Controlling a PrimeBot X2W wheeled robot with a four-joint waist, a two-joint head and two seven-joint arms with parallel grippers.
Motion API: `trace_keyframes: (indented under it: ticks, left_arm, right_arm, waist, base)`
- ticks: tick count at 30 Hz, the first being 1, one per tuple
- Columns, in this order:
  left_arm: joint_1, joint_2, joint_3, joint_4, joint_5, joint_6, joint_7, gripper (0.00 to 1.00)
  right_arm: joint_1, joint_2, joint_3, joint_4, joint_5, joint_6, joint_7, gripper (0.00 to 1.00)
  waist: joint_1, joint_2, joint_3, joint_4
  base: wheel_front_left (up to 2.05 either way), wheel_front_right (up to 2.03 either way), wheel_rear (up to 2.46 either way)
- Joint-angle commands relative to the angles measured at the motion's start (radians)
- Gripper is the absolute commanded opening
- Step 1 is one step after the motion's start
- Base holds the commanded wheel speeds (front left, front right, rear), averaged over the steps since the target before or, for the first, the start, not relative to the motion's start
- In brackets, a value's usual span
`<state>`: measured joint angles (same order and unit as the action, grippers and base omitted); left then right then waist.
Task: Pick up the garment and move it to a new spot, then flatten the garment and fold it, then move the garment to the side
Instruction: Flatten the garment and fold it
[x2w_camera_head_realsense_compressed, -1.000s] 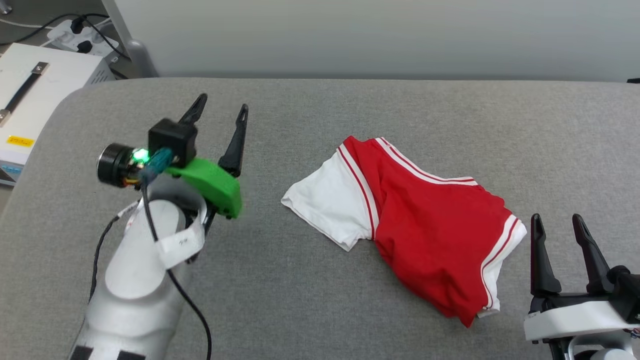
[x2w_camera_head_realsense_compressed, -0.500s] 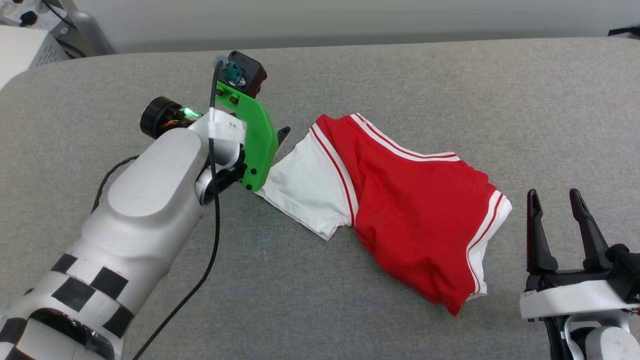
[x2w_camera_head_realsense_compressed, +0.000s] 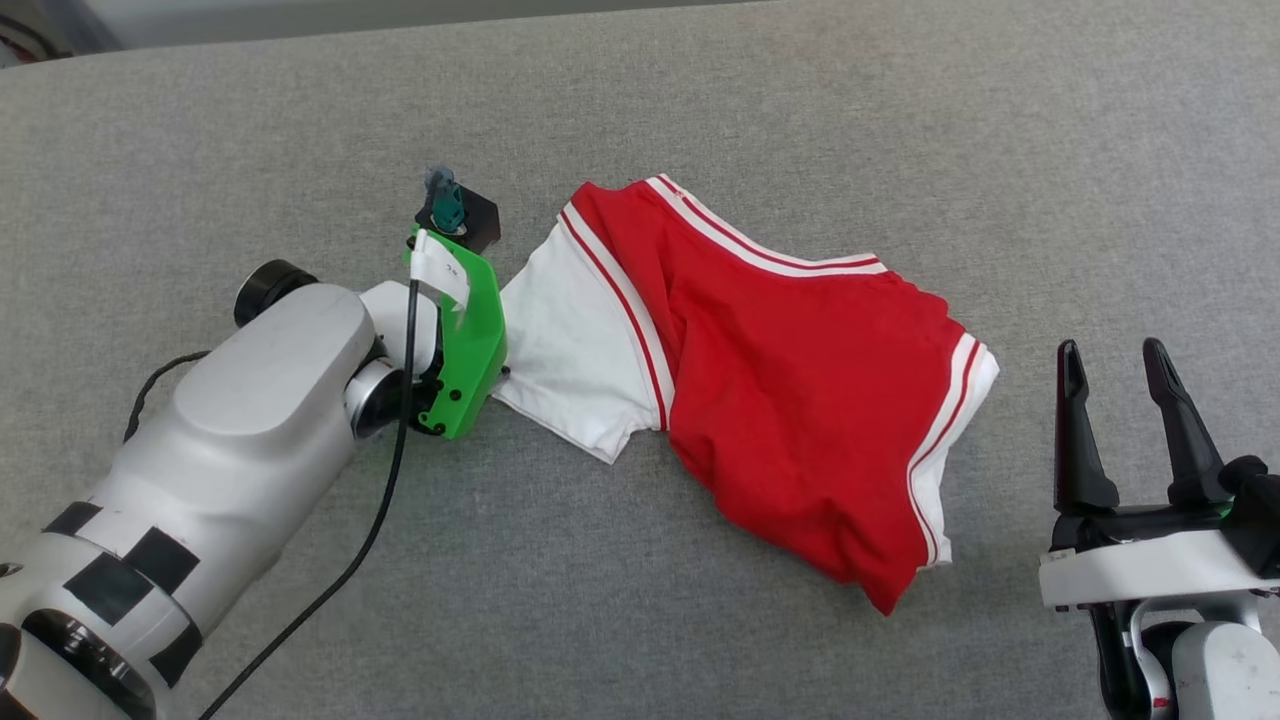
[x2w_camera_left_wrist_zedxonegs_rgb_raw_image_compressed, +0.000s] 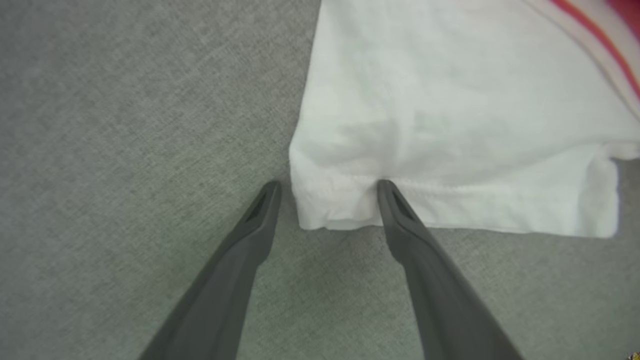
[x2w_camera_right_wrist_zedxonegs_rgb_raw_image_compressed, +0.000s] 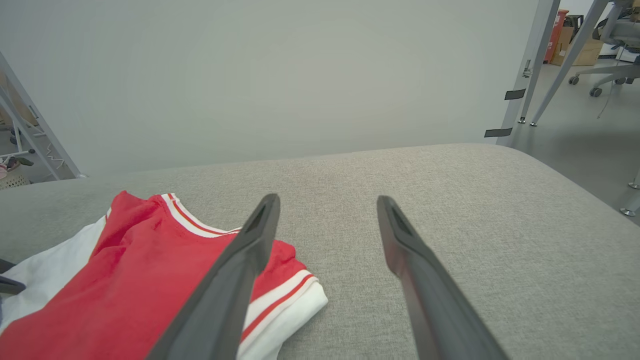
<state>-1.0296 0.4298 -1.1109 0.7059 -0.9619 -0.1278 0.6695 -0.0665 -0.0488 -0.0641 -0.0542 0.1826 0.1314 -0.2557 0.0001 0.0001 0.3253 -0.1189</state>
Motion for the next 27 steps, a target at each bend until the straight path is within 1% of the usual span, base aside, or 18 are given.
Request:
trace_keyframes:
  ticks: [1, 3, 4, 5, 6, 10, 12, 14, 16, 19, 24, 27]
  left_arm:
    - [0.021, -0.003, -0.031, 0.018, -0.017, -0.003, 0.005, 1.0]
    - [0.024, -0.011, -0.052, 0.026, -0.031, -0.003, -0.008, 1.0]
    - [0.023, -0.016, -0.061, 0.03, -0.037, -0.003, -0.016, 0.5]
    - [0.022, -0.021, -0.07, 0.033, -0.043, -0.003, -0.03, 0.08]
    - [0.019, -0.023, -0.078, 0.034, -0.046, -0.003, -0.045, 0.0]
    - [0.002, -0.021, -0.084, 0.025, -0.067, -0.003, -0.15, 0.0]
    - [0.004, -0.018, -0.078, 0.009, -0.095, -0.003, -0.2, 0.0]
    - [0.005, -0.003, -0.079, -0.017, -0.114, -0.003, -0.239, 0.0]
    - [0.009, 0.024, -0.079, -0.043, -0.135, -0.003, -0.267, 0.0]
    - [0.013, 0.082, -0.079, -0.067, -0.158, -0.003, -0.292, 0.0]
    - [0.033, 0.178, -0.077, -0.069, -0.194, -0.003, -0.299, 0.0]
    - [0.054, 0.225, -0.076, -0.053, -0.213, -0.003, -0.296, 0.0]
  right_arm:
    - [-0.02, -0.001, 0.0, -0.001, 0.011, -0.001, -0.006, 1.0]
    - [-0.023, -0.001, -0.001, 0.0, 0.013, -0.001, -0.006, 1.0]
    - [-0.025, -0.001, 0.0, 0.001, 0.012, -0.001, -0.006, 1.0]
    - [-0.026, -0.001, 0.002, 0.002, 0.011, -0.001, -0.006, 1.0]
    - [-0.026, -0.001, 0.002, 0.004, 0.009, -0.001, -0.006, 1.0]
    - [-0.017, -0.001, -0.006, 0.006, 0.001, -0.001, -0.006, 1.0]
    - [-0.005, -0.001, -0.013, 0.008, -0.004, -0.001, -0.006, 1.0]
    - [0.009, -0.001, -0.017, 0.01, -0.008, -0.001, -0.006, 1.0]
    - [0.022, -0.001, -0.021, 0.011, -0.01, -0.001, -0.006, 1.0]
    - [0.036, -0.001, -0.022, 0.01, -0.012, -0.001, -0.006, 1.0]
    - [0.046, -0.001, -0.019, 0.01, -0.015, -0.001, -0.006, 1.0]
    - [0.05, -0.001, -0.02, 0.01, -0.016, -0.001, -0.006, 1.0]
  waist:
    - [-0.0001, -0.0001, 0.013, -0.006]
    - [-0.0001, -0.0001, 0.015, -0.002]
    - [-0.0001, -0.0001, 0.015, 0.001]
    - [-0.0001, -0.0001, 0.013, 0.004]
    - [-0.0001, -0.0001, 0.009, 0.007]
    - [-0.0001, -0.0001, -0.023, 0.028]
    - [-0.0001, -0.0001, -0.044, 0.043]
    - [-0.0001, -0.0001, -0.065, 0.06]
    - [-0.0001, -0.0001, -0.085, 0.078]
    - [-0.0001, -0.0001, -0.106, 0.103]
    - [-0.0001, -0.0001, -0.125, 0.132]
    - [-0.0001, -0.0001, -0.13, 0.138]
  base:
    - [0.0, 0.0, 0.0]
    - [0.0, 0.0, 0.0]
    - [0.0, 0.0, 0.0]
    - [0.0, 0.0, 0.0]
    - [0.0, 0.0, 0.0]
    - [0.0, 0.0, 0.0]
    - [0.0, 0.0, 0.0]
    - [0.0, 0.0, 0.0]
    - [0.0, 0.0, 0.0]
    - [0.0, 0.0, 0.0]
    - [0.0, 0.0, 0.0]
    - [0.0, 0.0, 0.0]
